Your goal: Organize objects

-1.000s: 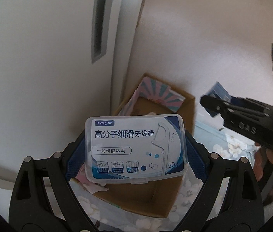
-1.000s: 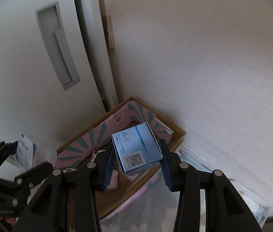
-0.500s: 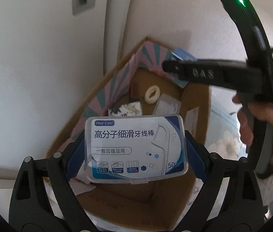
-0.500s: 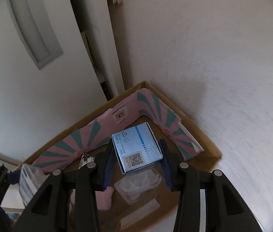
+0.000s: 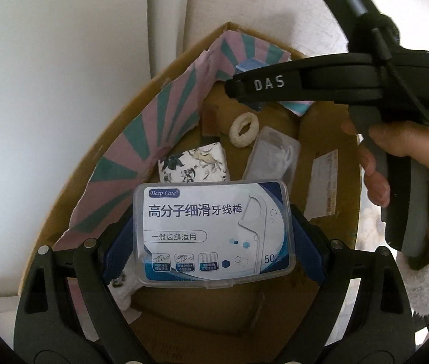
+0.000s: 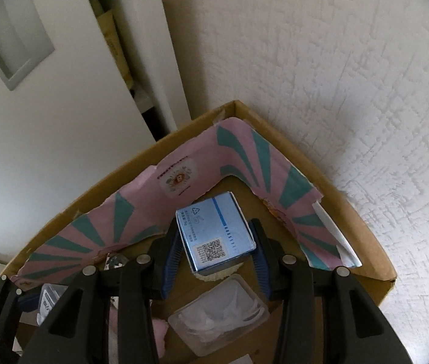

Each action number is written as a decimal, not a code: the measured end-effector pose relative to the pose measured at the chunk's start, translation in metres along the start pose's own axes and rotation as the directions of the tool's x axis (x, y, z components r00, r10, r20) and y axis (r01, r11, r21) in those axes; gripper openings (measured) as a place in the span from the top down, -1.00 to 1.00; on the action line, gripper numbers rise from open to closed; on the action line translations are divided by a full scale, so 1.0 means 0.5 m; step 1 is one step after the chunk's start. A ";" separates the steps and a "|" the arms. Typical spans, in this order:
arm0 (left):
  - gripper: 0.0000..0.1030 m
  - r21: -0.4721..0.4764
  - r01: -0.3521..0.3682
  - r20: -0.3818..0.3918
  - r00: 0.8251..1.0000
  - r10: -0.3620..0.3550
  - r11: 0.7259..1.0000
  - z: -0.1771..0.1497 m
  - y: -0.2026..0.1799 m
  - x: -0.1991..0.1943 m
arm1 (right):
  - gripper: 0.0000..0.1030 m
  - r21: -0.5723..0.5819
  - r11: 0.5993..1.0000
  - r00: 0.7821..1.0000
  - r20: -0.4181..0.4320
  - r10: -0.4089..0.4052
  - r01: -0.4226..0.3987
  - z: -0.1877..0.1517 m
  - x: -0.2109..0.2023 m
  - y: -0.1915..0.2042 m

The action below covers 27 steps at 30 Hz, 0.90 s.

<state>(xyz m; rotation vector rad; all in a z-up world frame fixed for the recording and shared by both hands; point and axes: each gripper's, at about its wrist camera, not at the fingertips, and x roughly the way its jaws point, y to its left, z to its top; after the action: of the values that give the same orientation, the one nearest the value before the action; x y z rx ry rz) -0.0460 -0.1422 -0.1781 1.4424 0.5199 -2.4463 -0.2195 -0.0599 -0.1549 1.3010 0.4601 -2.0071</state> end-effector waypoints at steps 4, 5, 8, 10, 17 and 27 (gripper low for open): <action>-0.92 -0.007 -0.013 -0.009 1.000 0.013 1.000 0.003 -0.003 -0.001 | -0.01 0.005 1.000 1.000 0.002 0.019 -0.019 0.002 -0.003 -0.009; -0.99 -0.009 -0.014 -0.009 1.000 0.014 1.000 0.002 -0.003 -0.003 | -0.13 0.009 1.000 1.000 0.001 0.022 -0.022 0.002 -0.004 -0.011; -0.99 -0.017 -0.004 0.000 1.000 0.004 1.000 -0.003 -0.003 -0.015 | -0.83 0.024 0.998 0.999 0.001 0.055 -0.055 -0.001 -0.010 -0.020; -0.99 -0.015 -0.008 -0.004 1.000 0.007 1.000 -0.008 -0.005 -0.020 | -0.85 0.038 0.998 0.998 0.007 0.055 -0.055 -0.006 -0.015 -0.027; -0.99 -0.018 -0.013 0.000 1.000 0.013 1.000 -0.020 -0.008 -0.041 | -0.85 0.047 0.998 0.999 0.015 0.042 -0.043 -0.020 -0.036 -0.036; -0.99 -0.002 0.011 0.024 1.000 -0.011 1.000 0.002 -0.001 -0.052 | -0.85 0.056 0.998 0.998 0.063 0.022 -0.026 -0.035 -0.132 -0.048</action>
<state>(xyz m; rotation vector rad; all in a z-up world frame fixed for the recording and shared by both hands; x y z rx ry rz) -0.0346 -0.1412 -0.1550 1.4109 0.5269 -2.4677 -0.2083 -0.0086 -0.1049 1.2682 0.3586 -2.0480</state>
